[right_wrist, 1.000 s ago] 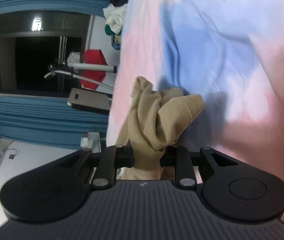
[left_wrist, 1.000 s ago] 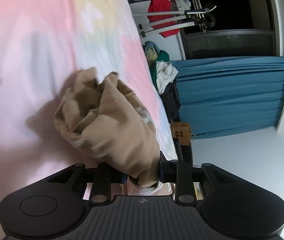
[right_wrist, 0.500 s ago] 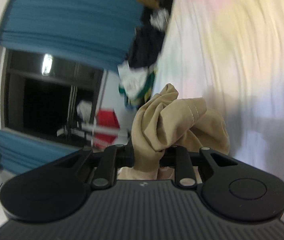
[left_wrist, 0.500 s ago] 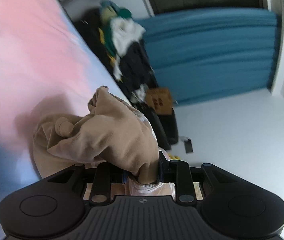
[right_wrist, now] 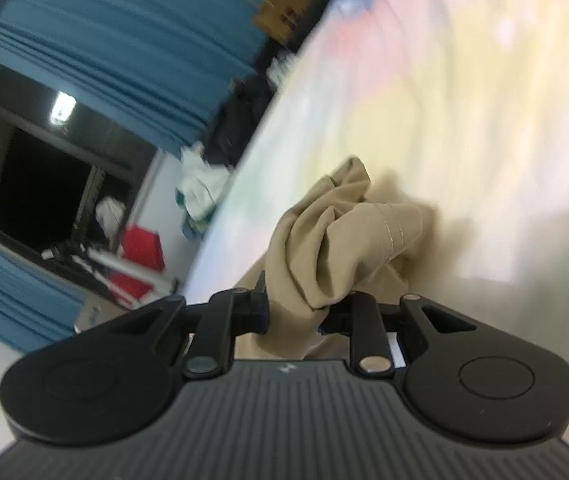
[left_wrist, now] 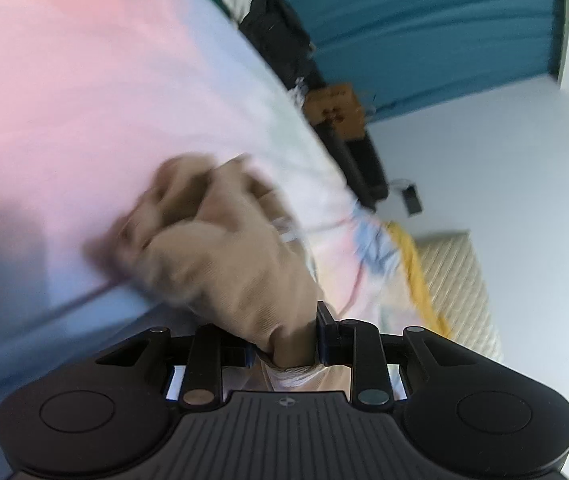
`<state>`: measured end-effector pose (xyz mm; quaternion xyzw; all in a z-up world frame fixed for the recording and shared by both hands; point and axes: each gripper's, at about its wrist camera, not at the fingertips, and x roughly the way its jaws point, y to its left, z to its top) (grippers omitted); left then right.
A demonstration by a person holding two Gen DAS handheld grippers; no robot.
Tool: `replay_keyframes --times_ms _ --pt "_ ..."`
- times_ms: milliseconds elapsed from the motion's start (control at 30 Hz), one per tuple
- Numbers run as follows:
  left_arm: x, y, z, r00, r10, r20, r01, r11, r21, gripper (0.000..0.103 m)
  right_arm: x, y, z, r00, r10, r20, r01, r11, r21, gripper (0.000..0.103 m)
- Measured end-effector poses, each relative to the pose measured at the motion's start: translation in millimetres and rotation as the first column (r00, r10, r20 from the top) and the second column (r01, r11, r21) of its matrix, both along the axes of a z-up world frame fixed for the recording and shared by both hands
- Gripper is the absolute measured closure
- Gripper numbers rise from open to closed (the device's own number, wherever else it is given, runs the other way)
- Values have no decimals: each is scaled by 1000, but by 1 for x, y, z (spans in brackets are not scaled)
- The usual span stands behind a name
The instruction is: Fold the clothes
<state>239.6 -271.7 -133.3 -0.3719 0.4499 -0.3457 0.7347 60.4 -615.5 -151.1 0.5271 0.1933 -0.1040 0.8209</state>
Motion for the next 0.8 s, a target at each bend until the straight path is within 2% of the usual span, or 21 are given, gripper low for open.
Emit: replay_keyframes --times_ms 100,167,300,367,433,533,633,733,767,800 --pt "-13 15 -12 1000 -23 -6 24 999 35 73 -19 18 -17 999 35 -37 -34 999 15 80" --pt "-18 18 -19 999 -40 6 40 995 87 71 -30 31 -24 997 38 -68 -37 999 21 79" --pt "-35 23 -18 998 -57 37 49 983 175 62 -38 38 -40 990 28 -135 -21 998 56 76" --pt "-45 29 -9 996 -63 57 48 973 224 54 -44 39 -35 987 24 -158 -11 997 80 72" --pt "-51 32 13 992 -80 101 49 959 278 42 -53 43 -20 980 16 -196 -8 999 46 70" --pt "-70 39 54 976 -109 186 33 928 372 29 -72 53 4 973 29 -229 -40 998 -43 70" --pt "-102 45 94 948 -158 276 21 897 441 22 -98 63 33 972 49 -231 -80 989 -126 70" --pt "-124 42 131 916 -187 355 3 887 462 14 -128 73 65 978 67 -200 -108 974 -199 70" --pt "-136 45 143 903 -193 384 -9 885 465 13 -137 78 76 979 70 -190 -113 968 -226 67" --pt "-147 46 154 889 -197 414 -23 883 470 9 -146 83 88 981 73 -180 -118 960 -254 58"
